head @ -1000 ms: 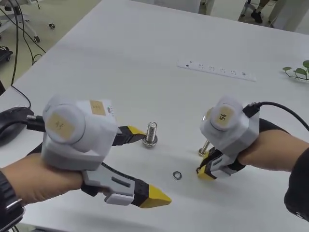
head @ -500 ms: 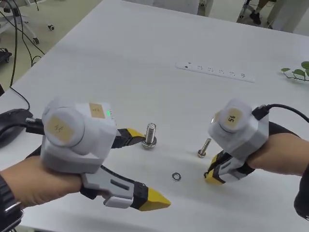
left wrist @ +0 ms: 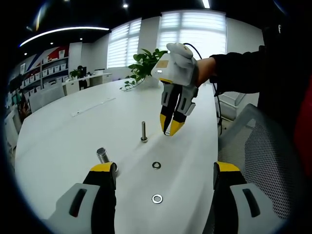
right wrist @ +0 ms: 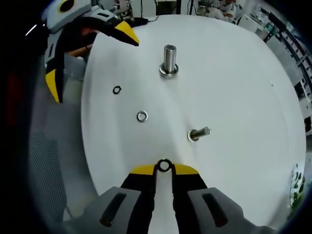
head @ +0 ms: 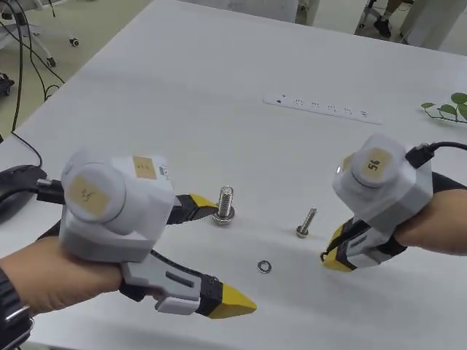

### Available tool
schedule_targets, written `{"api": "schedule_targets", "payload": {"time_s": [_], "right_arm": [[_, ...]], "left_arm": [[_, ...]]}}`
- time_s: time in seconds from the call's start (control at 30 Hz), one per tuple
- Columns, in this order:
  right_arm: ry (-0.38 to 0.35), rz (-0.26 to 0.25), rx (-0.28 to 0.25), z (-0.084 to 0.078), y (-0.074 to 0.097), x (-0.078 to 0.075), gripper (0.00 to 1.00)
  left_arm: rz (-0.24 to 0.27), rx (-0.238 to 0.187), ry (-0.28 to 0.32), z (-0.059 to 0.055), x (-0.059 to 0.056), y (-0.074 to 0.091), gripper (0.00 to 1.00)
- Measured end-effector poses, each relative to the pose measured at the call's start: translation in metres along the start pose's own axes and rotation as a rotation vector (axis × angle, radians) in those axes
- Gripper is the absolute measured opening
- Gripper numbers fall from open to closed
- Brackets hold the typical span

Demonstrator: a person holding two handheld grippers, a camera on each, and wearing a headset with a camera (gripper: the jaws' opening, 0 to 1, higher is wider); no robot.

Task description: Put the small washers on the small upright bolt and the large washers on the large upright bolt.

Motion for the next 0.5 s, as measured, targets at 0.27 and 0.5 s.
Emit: {"api": "schedule_targets", "payload": {"time_s": [0.27,0.5], "right_arm": [[0.013,-0.039,-0.018,0.006,0.023,0.0,0.13],[0.024,-0.081,-0.04,0.014,0.044,-0.007,0.13]], "left_arm": [[0.0,-0.002,0.0,0.0,0.0,0.0,0.82],[0.002,-0.004,-0.001,0.0,0.001,0.0,0.82]]}}
Point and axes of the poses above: the centre of the closed fingertips' face, and the gripper's own axes: y roughly backward along the fingers, x roughly to its left, z roughly out of its top, the point moved 3 cm from there along y, roughly backward along the fingers, and after that the axes turned 5 degrees about z, right-handed, at the moved point
